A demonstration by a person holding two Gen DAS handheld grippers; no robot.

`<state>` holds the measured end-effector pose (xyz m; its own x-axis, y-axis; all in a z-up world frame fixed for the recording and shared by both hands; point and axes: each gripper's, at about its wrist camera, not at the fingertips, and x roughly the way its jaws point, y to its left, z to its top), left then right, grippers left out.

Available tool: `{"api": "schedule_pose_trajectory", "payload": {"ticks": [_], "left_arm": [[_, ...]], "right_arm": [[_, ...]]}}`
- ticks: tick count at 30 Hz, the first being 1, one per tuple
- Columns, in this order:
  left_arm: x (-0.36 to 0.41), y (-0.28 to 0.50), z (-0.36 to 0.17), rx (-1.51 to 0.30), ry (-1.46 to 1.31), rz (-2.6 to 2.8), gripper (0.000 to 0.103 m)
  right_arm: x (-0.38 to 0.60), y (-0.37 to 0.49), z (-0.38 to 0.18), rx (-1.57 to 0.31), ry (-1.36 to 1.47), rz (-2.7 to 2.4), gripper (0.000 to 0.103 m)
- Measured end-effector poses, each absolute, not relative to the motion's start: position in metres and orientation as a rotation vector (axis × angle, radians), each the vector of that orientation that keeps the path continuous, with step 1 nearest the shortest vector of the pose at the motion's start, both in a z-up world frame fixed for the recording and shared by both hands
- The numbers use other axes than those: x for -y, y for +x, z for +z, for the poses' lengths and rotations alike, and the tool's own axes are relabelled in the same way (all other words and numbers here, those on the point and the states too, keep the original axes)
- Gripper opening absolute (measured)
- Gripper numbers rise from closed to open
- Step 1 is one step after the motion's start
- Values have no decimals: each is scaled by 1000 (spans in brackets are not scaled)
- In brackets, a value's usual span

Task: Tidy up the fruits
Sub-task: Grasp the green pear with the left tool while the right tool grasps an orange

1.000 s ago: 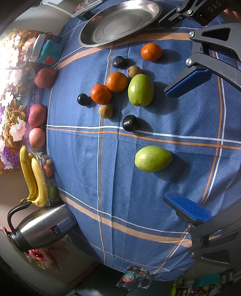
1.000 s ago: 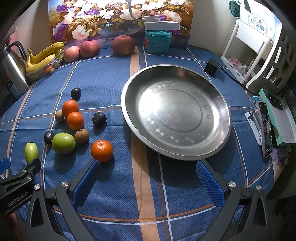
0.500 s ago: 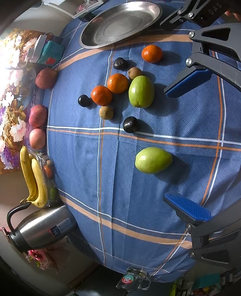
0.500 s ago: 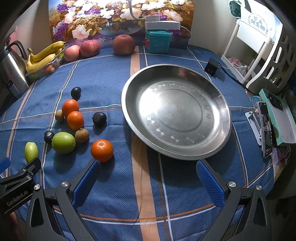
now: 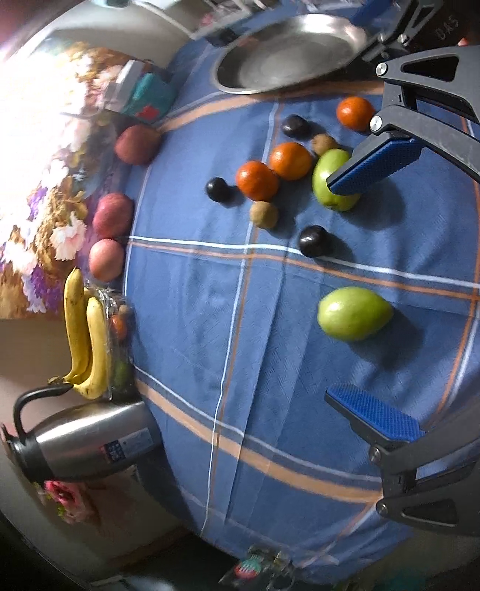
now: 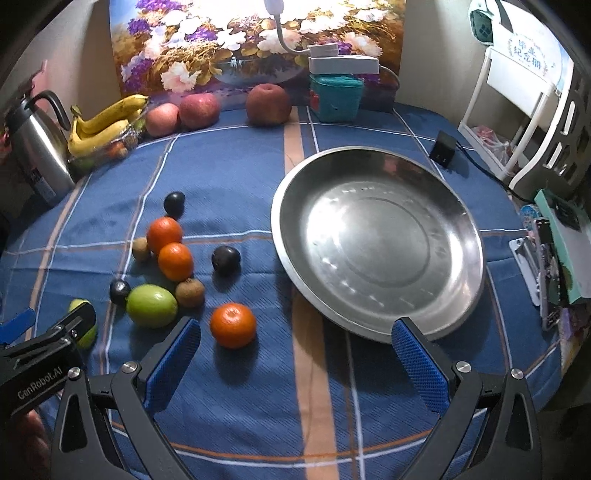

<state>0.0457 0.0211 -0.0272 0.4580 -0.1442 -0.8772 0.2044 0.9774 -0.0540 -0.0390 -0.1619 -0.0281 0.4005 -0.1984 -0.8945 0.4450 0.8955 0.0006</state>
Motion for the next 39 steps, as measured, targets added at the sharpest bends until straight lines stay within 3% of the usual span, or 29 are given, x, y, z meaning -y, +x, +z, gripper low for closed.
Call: {"api": "schedule_pose_trajectory", "payload": {"ticks": [9, 27, 34, 39], "left_arm": [[-33, 60, -29, -1026, -22, -220, 103], [-44, 70, -60, -1172, -35, -196, 103], [-41, 74, -69, -1207, -44, -217, 101], [-38, 72, -74, -1232, -41, -239, 92]], "right_arm": [[164, -27, -37, -1103, 364, -356, 103], [139, 0, -52, -1153, 303, -200, 103], [140, 3, -62, -1186, 310, -185, 91], [139, 5, -73, -1227, 289, -185, 81]]}}
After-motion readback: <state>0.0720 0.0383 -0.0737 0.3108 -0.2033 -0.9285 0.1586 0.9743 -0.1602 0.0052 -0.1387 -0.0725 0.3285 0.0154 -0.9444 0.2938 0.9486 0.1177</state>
